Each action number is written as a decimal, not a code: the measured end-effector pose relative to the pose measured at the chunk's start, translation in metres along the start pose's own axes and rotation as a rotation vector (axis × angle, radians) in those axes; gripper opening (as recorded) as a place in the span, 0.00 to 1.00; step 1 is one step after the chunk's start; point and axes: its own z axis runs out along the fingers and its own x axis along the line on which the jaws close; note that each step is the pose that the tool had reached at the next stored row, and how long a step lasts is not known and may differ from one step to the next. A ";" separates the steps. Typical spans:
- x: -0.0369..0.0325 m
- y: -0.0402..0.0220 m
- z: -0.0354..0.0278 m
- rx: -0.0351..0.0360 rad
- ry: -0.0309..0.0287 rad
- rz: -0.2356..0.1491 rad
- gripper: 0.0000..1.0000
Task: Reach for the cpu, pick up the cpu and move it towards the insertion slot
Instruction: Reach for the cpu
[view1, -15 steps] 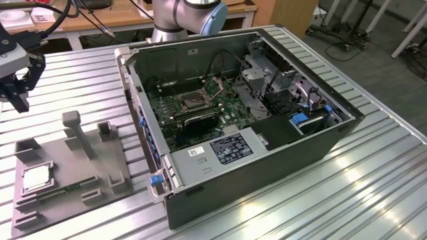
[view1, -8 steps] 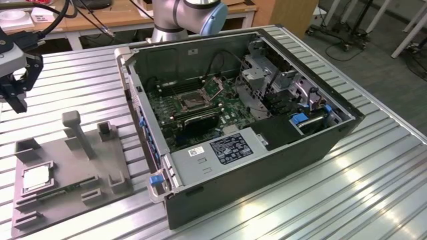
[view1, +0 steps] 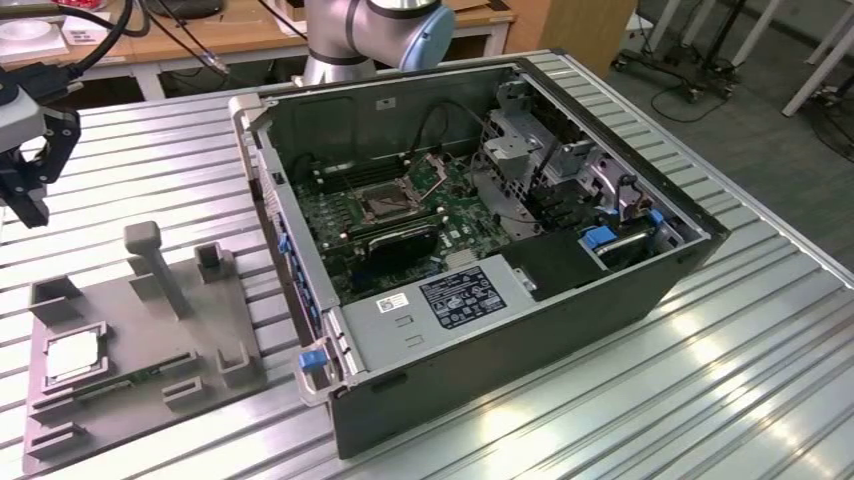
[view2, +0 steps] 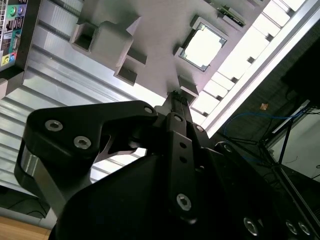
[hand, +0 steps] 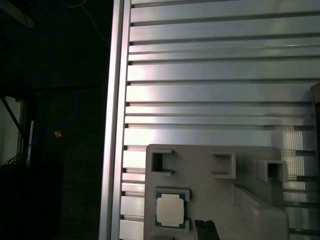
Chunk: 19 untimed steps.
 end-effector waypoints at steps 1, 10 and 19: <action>0.0001 0.0000 0.0000 0.0000 0.0000 0.000 0.11; 0.0030 0.0000 0.0000 0.0000 0.0001 0.000 0.11; 0.0073 0.0001 0.0002 0.0000 -0.0001 0.000 0.11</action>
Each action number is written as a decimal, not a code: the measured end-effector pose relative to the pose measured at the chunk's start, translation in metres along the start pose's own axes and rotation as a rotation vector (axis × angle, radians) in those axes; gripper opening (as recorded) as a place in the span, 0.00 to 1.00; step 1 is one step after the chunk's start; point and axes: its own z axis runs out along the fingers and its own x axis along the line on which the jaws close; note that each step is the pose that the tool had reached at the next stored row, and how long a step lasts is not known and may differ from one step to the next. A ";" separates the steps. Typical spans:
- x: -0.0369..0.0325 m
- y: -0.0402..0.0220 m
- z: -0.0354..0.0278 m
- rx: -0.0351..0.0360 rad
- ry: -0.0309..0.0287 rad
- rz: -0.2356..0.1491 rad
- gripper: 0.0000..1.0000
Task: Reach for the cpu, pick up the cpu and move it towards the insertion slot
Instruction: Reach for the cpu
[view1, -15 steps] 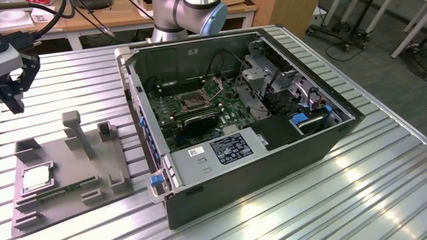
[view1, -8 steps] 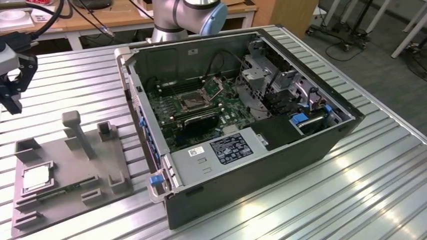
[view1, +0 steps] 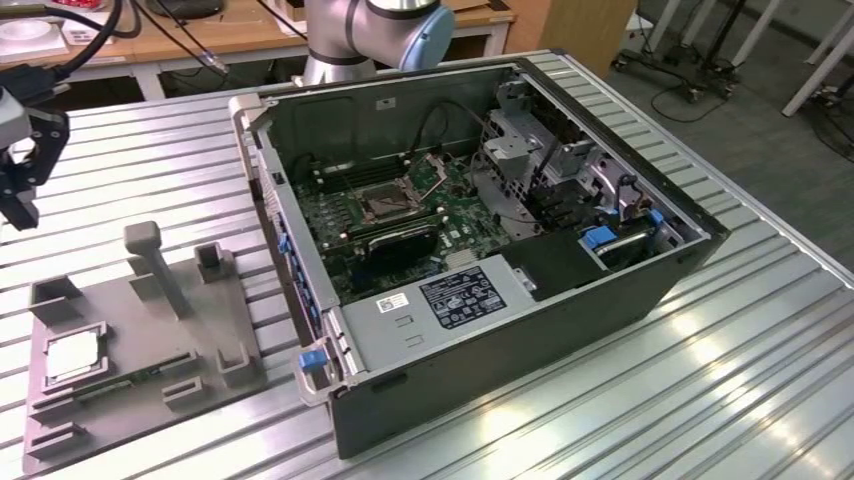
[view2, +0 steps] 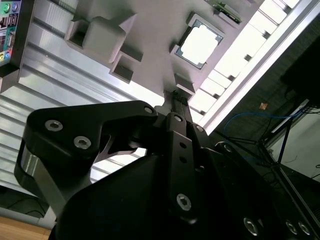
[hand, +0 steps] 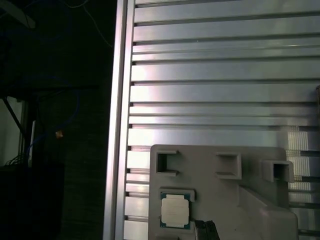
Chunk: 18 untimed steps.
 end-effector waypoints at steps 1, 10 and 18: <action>0.0004 0.0000 0.0000 0.0001 0.0000 0.000 0.11; 0.0039 0.0001 0.0001 0.0001 0.0001 0.000 0.11; 0.0072 0.0001 0.0002 0.0001 0.0002 0.000 0.11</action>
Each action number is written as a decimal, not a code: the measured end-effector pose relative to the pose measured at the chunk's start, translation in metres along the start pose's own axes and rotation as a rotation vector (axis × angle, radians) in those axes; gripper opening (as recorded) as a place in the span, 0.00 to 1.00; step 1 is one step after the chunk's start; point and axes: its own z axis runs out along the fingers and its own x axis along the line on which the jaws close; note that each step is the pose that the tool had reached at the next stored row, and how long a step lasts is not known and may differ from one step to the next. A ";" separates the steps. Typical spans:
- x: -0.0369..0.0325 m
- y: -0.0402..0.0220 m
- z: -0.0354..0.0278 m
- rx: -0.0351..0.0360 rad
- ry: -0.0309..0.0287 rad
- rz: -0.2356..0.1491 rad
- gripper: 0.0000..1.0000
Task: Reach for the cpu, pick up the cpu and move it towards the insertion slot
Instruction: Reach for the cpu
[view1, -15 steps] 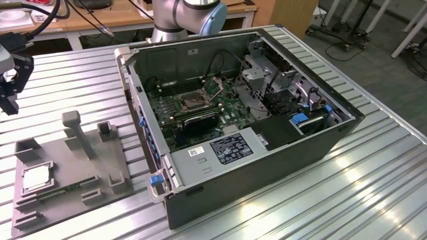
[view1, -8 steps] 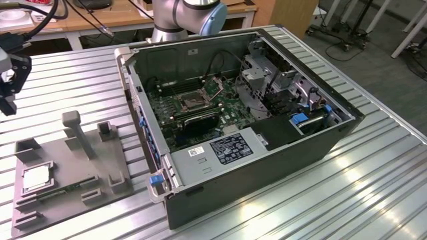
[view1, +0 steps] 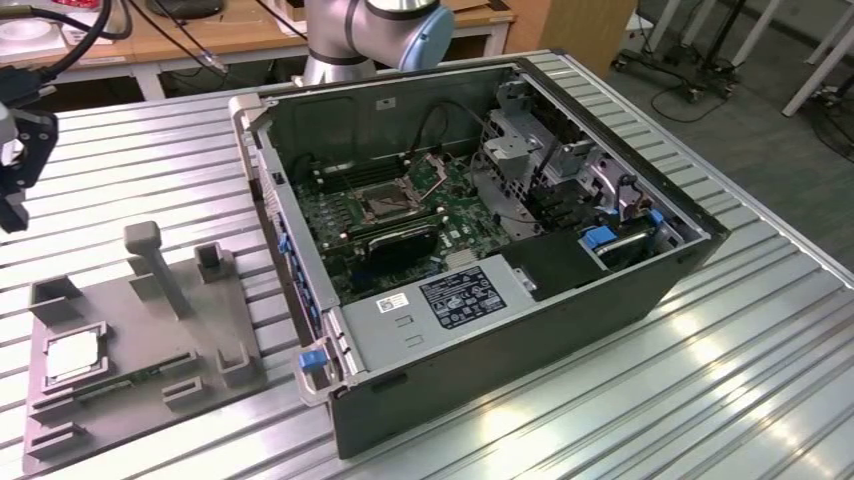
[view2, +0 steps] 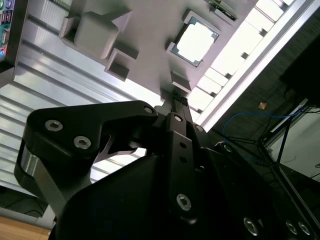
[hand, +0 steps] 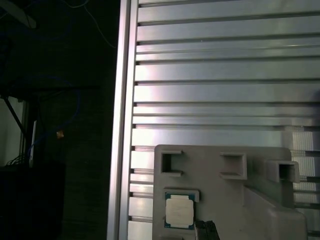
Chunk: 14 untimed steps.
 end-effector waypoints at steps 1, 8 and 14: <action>0.0004 0.0000 0.0001 -0.0001 0.0000 0.000 0.11; 0.0014 0.0000 0.0001 -0.0001 -0.0001 0.000 0.11; 0.0032 -0.0014 0.0002 0.0000 0.0000 0.000 0.11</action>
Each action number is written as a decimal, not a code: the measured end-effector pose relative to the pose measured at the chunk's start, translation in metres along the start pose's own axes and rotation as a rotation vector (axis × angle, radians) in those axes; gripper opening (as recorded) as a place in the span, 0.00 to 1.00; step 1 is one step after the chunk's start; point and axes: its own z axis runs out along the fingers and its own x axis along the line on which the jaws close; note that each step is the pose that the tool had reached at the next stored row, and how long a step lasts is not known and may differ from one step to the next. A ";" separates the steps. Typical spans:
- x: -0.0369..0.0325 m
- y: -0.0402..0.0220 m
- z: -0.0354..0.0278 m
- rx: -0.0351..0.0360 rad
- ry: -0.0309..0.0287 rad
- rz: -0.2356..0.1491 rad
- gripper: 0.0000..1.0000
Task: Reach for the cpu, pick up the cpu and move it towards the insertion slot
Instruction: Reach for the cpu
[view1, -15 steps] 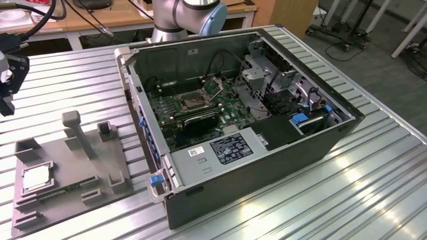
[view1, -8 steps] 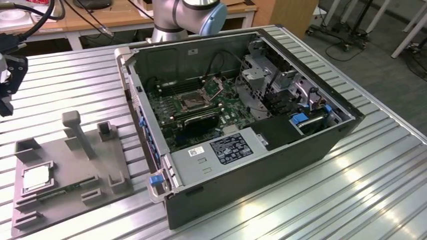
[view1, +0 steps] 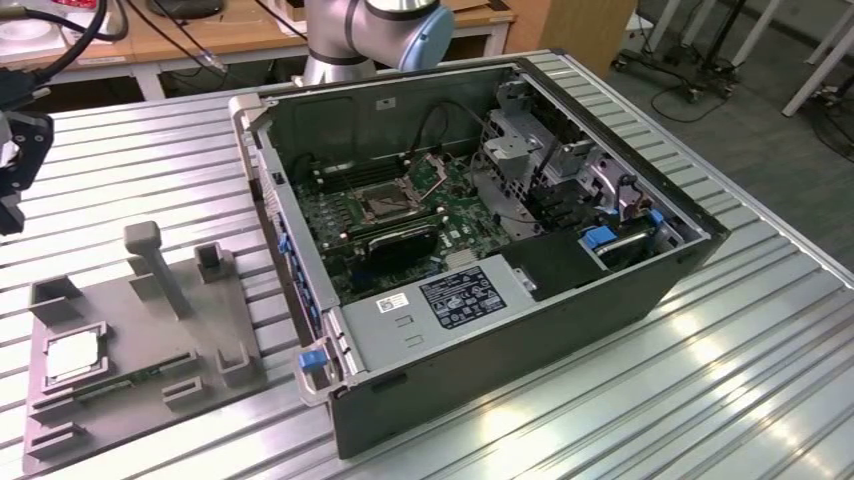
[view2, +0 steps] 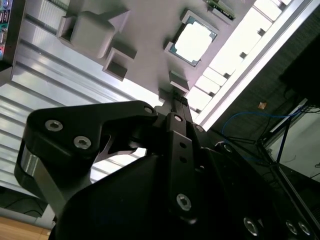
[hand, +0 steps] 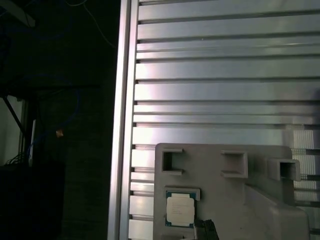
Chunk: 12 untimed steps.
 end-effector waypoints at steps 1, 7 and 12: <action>0.0004 -0.0005 0.0002 0.0000 0.0000 0.000 0.11; 0.0049 -0.0038 0.0011 0.0000 0.0000 -0.001 0.11; 0.0070 -0.0054 0.0022 -0.0001 -0.0001 -0.001 0.11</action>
